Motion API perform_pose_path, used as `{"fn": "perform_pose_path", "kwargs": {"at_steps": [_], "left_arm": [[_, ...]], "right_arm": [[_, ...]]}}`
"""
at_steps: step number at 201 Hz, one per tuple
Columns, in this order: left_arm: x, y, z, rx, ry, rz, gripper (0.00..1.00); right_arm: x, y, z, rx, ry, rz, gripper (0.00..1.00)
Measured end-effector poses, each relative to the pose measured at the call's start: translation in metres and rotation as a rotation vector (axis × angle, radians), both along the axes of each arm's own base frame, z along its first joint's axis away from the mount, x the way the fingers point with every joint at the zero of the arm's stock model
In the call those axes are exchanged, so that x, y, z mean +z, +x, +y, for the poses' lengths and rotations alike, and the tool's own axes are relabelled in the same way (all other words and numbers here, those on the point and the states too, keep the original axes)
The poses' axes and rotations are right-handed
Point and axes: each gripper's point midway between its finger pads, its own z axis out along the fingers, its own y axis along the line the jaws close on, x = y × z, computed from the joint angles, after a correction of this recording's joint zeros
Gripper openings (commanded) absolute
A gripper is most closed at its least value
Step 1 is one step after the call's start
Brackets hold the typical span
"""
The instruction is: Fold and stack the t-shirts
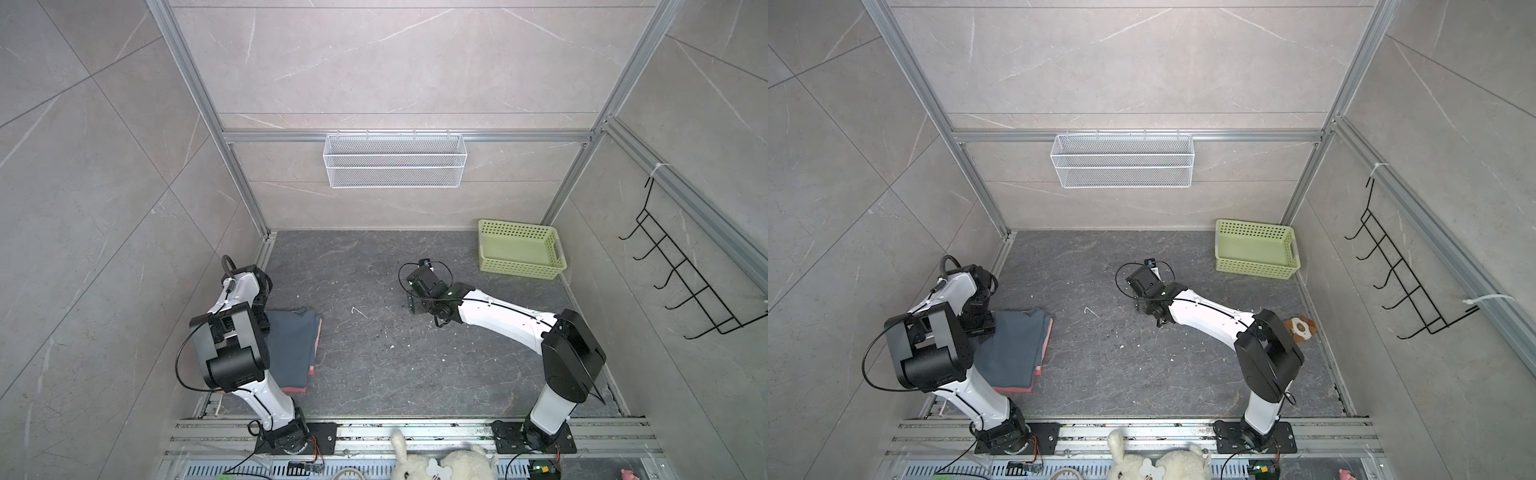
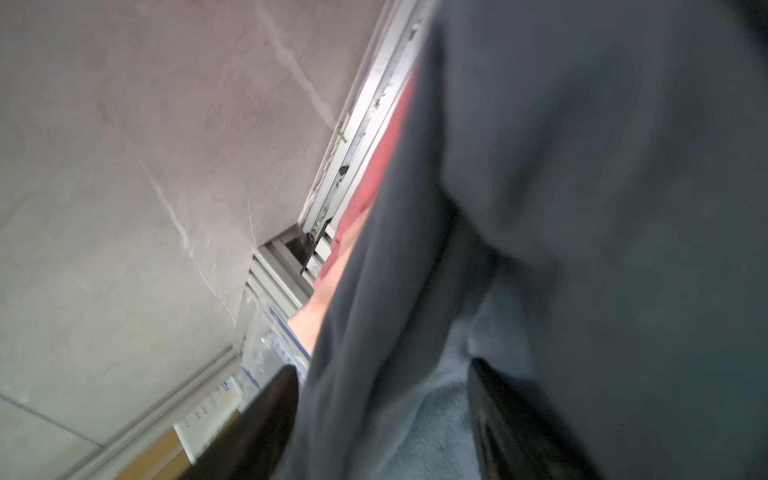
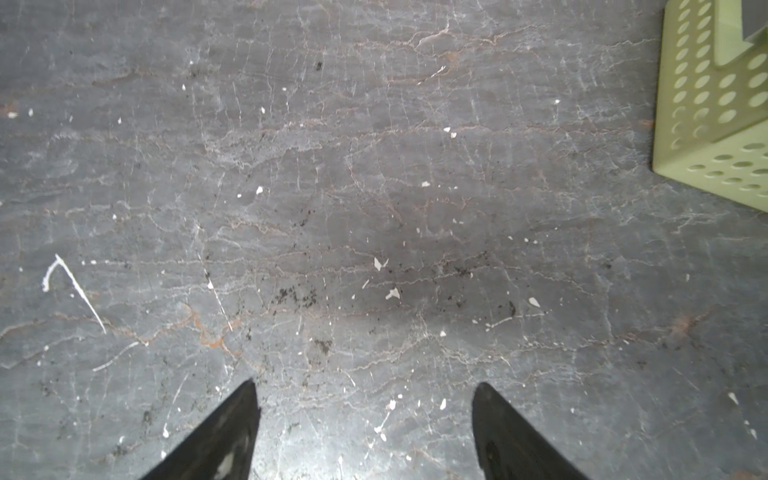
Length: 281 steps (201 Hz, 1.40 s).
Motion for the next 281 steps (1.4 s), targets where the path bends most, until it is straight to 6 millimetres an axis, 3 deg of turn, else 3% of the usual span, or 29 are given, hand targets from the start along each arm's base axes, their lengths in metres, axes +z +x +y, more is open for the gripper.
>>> {"fn": "perform_pose_path", "kwargs": {"at_steps": [56,97,115,135,170,193,232,281], "left_arm": [[0.030,0.015,0.009,0.063,0.074,-0.117,0.84],[0.065,0.051,-0.034,0.067,-0.164,-0.498,0.84],[0.071,0.067,-0.053,0.049,-0.279,-0.598,0.84],[0.059,0.078,-0.070,0.042,-0.389,-0.635,0.84],[0.020,0.069,-0.084,0.087,-0.498,-0.592,0.84],[0.002,0.069,-0.071,0.152,-0.521,-0.594,0.84],[-0.013,0.072,-0.036,0.229,-0.488,-0.629,0.84],[-0.018,0.074,-0.025,0.248,-0.477,-0.650,0.84]], "right_arm": [[0.001,0.007,0.005,0.021,-0.006,0.005,0.81],[0.001,0.009,0.002,0.015,-0.006,0.010,0.81],[0.002,0.010,0.001,0.012,-0.007,0.012,0.81],[0.001,0.010,0.000,0.011,-0.009,0.015,0.81],[0.001,0.009,-0.001,0.009,-0.012,0.017,0.81],[0.001,0.010,-0.002,0.007,-0.012,0.018,0.81],[-0.002,0.008,-0.006,0.002,-0.016,0.023,0.81],[-0.001,-0.005,-0.026,-0.024,-0.017,0.027,0.83]]}}
